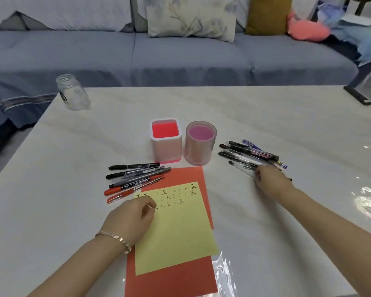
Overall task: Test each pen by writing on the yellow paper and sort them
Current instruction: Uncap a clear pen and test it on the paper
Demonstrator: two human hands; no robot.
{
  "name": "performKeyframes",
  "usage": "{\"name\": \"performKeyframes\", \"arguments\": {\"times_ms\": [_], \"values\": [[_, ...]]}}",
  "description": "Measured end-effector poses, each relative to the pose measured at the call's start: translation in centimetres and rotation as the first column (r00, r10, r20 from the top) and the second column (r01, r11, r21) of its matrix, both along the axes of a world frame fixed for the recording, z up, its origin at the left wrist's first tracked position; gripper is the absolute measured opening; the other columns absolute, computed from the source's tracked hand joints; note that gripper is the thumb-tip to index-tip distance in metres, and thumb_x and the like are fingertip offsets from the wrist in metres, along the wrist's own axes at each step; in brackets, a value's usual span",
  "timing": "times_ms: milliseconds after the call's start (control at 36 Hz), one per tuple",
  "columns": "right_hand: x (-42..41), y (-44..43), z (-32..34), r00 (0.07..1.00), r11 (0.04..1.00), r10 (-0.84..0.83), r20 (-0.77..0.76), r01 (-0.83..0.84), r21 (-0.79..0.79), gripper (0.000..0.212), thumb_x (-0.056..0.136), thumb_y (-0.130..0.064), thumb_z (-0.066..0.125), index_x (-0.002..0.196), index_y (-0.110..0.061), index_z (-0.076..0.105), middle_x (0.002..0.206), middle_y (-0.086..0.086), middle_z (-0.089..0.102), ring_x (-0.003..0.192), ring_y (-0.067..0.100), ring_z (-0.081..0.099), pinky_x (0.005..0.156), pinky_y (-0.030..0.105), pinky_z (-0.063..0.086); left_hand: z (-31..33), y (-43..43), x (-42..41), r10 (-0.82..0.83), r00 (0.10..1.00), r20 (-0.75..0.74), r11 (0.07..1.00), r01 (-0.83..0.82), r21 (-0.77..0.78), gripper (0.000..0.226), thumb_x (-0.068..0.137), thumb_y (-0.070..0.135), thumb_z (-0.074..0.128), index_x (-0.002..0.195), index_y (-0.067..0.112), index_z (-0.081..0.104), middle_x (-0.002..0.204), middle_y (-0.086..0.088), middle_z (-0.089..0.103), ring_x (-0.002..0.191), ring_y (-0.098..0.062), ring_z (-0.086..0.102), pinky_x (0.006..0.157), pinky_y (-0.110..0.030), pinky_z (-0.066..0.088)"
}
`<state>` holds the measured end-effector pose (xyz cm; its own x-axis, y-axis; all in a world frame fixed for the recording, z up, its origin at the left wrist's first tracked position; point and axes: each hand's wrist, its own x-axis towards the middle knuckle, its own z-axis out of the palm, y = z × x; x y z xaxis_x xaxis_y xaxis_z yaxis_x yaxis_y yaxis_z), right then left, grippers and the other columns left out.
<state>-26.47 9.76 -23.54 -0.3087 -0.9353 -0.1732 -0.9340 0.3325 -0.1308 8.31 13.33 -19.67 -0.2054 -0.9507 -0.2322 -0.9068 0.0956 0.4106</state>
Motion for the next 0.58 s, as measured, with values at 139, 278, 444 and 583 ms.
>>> {"name": "performKeyframes", "arguments": {"times_ms": [139, 278, 444, 583], "values": [[2.5, 1.7, 2.3, 0.956, 0.995, 0.089, 0.281, -0.074, -0.065, 0.005, 0.085, -0.009, 0.056, 0.088, -0.012, 0.059, 0.074, 0.002, 0.058, 0.071, 0.021, 0.051, 0.055, 0.018, 0.039, 0.7, 0.1, -1.5, -0.023, 0.997, -0.075, 1.0, 0.023, 0.002, 0.023, 0.094, 0.026, 0.044, 0.111, 0.029, 0.059, 0.084, 0.018, 0.054, 0.088, -0.005, 0.056, 0.079, -0.023, 0.048], [9.1, 3.8, 7.5, 0.473, 0.967, 0.158, 0.867, 0.104, -0.233, 0.017, 0.088, 0.005, 0.052, 0.078, -0.009, 0.057, 0.064, 0.003, 0.055, 0.046, 0.001, 0.051, 0.051, 0.01, 0.044, 2.1, 0.8, -3.7, -0.088, 0.943, -0.322, 0.995, 0.096, 0.01, 0.031, 0.093, 0.034, 0.046, 0.123, 0.028, 0.051, 0.102, 0.018, 0.057, 0.094, 0.002, 0.052, 0.087, -0.023, 0.044], [14.6, 5.8, 9.3, 0.138, 0.946, 0.259, 0.956, 0.166, -0.28, 0.019, 0.088, 0.008, 0.05, 0.074, -0.006, 0.048, 0.051, 0.0, 0.058, 0.049, 0.011, 0.057, 0.055, 0.021, 0.051, 3.6, 1.9, -5.0, -0.179, 0.808, -0.562, 0.984, 0.133, -0.122, 0.023, 0.094, 0.032, 0.046, 0.117, 0.033, 0.05, 0.102, 0.02, 0.058, 0.089, 0.006, 0.054, 0.081, -0.019, 0.046], [16.8, 6.6, 7.9, 0.233, 0.935, 0.271, 0.934, 0.165, -0.312, 0.026, 0.086, -0.006, 0.061, 0.064, -0.006, 0.046, 0.048, -0.004, 0.046, 0.044, 0.006, 0.041, 0.047, 0.015, 0.034, 3.2, 2.0, -4.2, -0.273, 0.824, -0.497, 0.945, 0.134, -0.298, 0.029, 0.092, 0.03, 0.035, 0.085, 0.017, 0.06, 0.074, 0.01, 0.052, 0.073, 0.001, 0.048, 0.064, -0.01, 0.035]]}}
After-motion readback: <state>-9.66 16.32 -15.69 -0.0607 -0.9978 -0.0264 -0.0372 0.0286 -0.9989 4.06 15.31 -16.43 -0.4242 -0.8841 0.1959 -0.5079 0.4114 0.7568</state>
